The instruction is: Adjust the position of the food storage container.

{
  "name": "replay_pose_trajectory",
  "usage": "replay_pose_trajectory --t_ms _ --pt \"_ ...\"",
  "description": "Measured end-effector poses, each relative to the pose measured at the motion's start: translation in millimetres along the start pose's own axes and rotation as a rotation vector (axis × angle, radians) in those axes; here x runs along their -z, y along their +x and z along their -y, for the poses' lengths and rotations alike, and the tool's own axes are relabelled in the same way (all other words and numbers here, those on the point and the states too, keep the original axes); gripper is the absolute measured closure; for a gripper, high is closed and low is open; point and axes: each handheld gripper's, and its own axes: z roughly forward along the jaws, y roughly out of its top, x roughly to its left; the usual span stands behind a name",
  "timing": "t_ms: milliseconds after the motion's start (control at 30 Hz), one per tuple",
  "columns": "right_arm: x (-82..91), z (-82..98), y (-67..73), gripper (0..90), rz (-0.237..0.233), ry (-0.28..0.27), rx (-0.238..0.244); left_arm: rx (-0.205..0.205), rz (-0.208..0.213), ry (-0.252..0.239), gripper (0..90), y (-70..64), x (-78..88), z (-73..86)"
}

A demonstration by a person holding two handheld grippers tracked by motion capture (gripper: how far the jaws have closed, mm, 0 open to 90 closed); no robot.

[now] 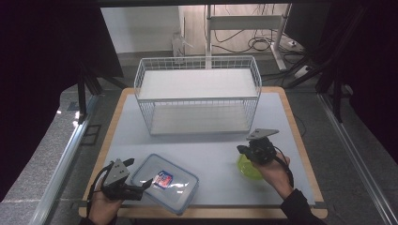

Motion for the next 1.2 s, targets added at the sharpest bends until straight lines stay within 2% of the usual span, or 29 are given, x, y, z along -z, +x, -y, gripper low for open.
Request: replay_pose_trajectory --t_ms 100,233,367,500,567,600,767,833,1000,1133,1200 --pt "7.6 0.1 10.4 90.0 -0.019 -0.016 0.014 0.0 0.001 -0.001 3.9 -0.2 0.1 -0.2" --pt "14.5 6.5 25.6 90.0 -0.074 -0.009 0.016 -0.001 0.0 -0.001 3.9 -0.2 0.3 -0.1" --pt "22.6 16.2 43.4 90.0 -0.11 -0.002 0.03 -0.003 0.001 0.0 3.9 -0.3 0.2 -0.2" --pt "28.0 29.4 55.2 90.0 -0.113 0.037 0.057 -0.003 0.0 0.0 3.9 -0.5 0.2 -0.3" --pt "30.4 36.4 54.0 90.0 -0.095 0.053 0.061 -0.002 0.0 0.001 3.9 -0.3 0.3 -0.3" --pt "31.7 39.3 51.9 90.0 -0.094 0.054 0.047 -0.002 0.001 0.002 3.8 -0.2 0.2 -0.3" --pt "39.6 50.1 39.4 90.0 -0.069 0.051 0.003 -0.001 -0.001 0.004 3.8 -0.3 0.0 -0.4" --pt "42.3 53.8 34.3 90.0 -0.073 0.042 -0.015 0.0 -0.002 0.006 3.8 -0.2 -0.1 -0.2" --pt "47.3 58.4 25.8 90.0 -0.048 0.032 -0.032 0.007 0.002 0.012 3.6 0.3 -0.5 -0.1" --pt "47.5 58.1 27.6 90.0 -0.029 0.035 -0.025 0.013 -0.013 0.034 2.9 1.0 0.6 -1.0" --pt "47.2 57.4 30.8 90.0 -0.039 0.032 -0.021 0.019 -0.029 0.066 2.4 3.1 2.5 -1.9"
